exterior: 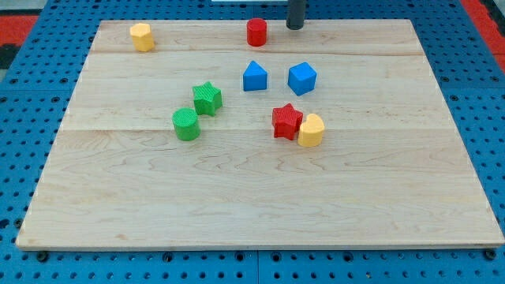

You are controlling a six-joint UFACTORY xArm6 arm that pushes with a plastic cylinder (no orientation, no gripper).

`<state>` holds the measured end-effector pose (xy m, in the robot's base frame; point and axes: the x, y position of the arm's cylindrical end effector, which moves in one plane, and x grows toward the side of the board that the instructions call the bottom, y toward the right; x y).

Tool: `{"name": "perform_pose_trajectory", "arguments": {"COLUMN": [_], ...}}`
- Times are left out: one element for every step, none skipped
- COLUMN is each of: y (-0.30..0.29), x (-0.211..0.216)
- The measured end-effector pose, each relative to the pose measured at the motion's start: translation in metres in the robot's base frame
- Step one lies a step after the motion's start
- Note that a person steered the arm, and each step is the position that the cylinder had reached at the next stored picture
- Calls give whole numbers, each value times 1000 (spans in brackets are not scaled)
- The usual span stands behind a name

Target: Move the blue cube to the top right

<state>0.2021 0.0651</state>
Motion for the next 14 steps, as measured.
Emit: {"name": "perform_pose_trajectory", "arguments": {"y": [-23,-19,-19,25,66,91,66,19,10,14,-7,-33,6,54], "x": [11,21,27,41,91,139,179,194,151,138,138,121,102,100]}}
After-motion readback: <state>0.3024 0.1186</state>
